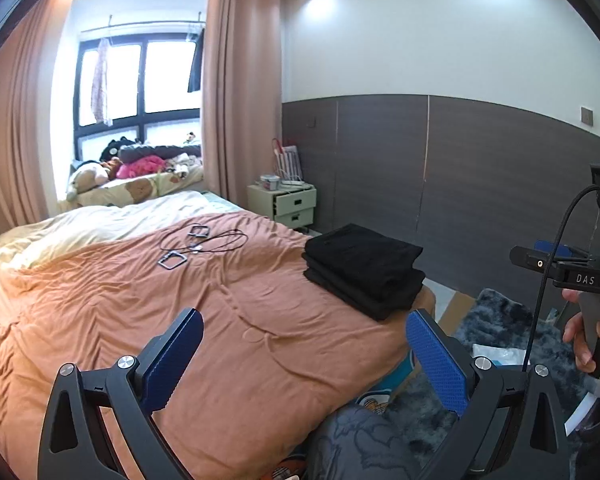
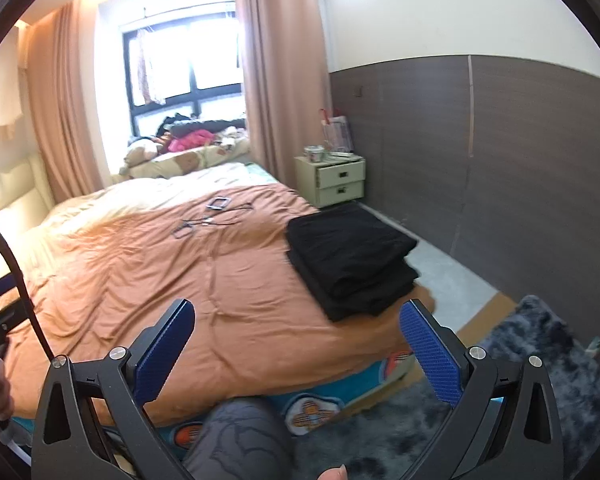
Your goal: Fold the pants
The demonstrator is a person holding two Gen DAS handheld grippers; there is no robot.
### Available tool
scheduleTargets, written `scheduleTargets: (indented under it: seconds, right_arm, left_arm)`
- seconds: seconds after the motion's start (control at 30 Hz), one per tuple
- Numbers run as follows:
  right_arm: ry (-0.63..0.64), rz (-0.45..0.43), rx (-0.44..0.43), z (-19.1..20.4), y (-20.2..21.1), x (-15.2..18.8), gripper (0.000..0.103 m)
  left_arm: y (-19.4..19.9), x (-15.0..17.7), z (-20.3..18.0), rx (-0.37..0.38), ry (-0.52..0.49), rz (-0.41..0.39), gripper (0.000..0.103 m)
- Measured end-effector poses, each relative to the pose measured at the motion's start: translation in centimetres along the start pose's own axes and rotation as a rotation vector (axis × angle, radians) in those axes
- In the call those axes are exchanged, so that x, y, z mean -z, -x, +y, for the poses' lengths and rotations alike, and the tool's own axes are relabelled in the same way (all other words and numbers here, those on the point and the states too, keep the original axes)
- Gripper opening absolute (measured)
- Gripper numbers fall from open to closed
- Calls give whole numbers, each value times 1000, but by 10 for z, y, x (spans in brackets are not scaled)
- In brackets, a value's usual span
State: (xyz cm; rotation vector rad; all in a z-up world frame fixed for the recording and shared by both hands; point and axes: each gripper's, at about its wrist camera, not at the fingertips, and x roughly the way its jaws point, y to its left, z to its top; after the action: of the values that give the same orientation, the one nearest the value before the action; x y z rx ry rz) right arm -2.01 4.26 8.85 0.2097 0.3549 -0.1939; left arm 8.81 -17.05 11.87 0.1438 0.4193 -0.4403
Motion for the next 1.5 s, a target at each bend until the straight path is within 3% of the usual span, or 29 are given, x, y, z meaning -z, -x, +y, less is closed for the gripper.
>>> scheduleTargets:
  seconds: [0.43,0.73,0.9,1.07,1.5]
  right_arm:
    - [-11,-6,-49,12,-2,54,103]
    - [18,21,-73,33,-6,82,103]
    - [18,-6,-78,45,3,92,103]
    - [43,-35,-67,52,9,103,103]
    - [72,-11,-116,60,5,113,103]
  left_arm:
    - [43,49,4,-71,36,-42,102]
    - [56,90,14,-109,70,-23,102]
    - [60,110,22,-133,95,-7,102]
    - [65,121,25,-156,91,2,102]
    - [74,130,34,-179,132,14,102]
